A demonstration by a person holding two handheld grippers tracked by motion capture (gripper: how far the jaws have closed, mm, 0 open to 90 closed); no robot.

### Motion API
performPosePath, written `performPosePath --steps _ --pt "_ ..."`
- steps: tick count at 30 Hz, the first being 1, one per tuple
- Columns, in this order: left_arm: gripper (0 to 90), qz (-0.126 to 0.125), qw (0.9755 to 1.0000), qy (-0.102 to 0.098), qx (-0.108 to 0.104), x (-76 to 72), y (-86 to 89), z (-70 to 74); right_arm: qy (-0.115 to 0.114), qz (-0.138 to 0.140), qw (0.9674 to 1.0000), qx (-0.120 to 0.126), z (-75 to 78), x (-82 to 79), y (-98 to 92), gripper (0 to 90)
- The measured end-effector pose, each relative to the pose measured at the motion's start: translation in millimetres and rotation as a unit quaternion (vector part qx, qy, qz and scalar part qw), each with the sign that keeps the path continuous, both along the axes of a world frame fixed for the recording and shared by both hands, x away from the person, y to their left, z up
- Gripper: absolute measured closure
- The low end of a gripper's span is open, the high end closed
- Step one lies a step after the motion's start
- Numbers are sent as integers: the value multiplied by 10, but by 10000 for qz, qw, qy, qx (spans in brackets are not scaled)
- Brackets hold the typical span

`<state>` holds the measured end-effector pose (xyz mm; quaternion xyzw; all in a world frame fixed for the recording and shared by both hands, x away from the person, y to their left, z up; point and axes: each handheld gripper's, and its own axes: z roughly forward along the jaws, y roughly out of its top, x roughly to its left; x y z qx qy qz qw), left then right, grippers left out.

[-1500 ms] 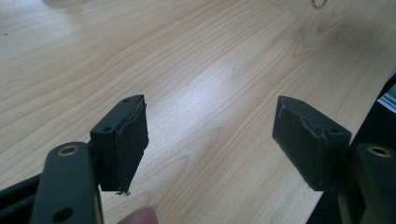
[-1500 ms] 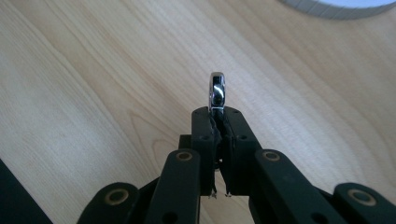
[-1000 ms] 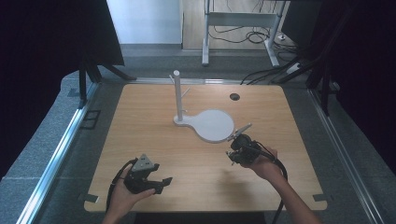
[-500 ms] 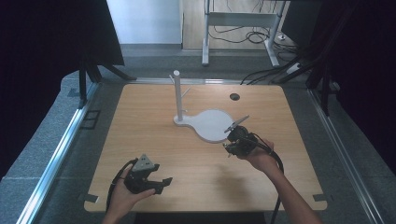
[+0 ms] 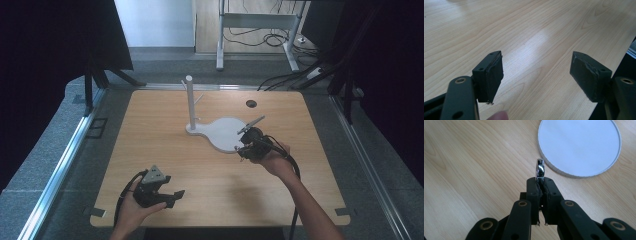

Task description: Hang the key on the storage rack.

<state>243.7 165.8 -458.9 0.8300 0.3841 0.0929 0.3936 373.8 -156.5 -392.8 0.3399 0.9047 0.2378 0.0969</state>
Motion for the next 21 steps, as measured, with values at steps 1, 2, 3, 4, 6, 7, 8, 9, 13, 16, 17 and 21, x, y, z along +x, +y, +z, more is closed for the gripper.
performPosePath --steps 1,2,3,4,6,7,8,9,13,16,17,21 --pt "271 0 10000 0 0 0 0 0 0 0 10000 0 0 0 0 843" --pt "271 -5 10000 1 7 1 3 1 -16 19 10000 -8 4 14 7 843" --pt "271 -4 10000 1 -6 1 4 1 -1 -2 10000 -8 10 24 18 843" --pt "271 -1 10000 -5 -11 1 4 0 -8 -11 10000 -8 15 37 27 843" --pt "271 -2 10000 -6 -14 1 5 0 -12 -9 10000 -22 30 65 41 842" --pt "271 -6 10000 -4 -16 1 5 0 -3 -35 10000 -24 40 76 52 843" --pt "271 -11 10000 7 -11 1 4 1 -29 -31 10000 -9 58 107 68 843" --pt "271 -11 10000 7 -11 1 4 1 -29 -31 10000 -9 58 107 68 843" --pt "271 -4 10000 10 -8 1 5 1 -21 -54 10000 -16 87 173 101 843" --pt "271 -2 10000 18 2 1 4 1 -17 -71 10000 -19 99 216 119 843" --pt "271 -5 10000 18 20 2 5 1 -18 -69 10000 -27 103 237 126 843" --pt "271 -6 10000 23 34 6 9 0 -24 -98 9999 -7 125 302 155 842"
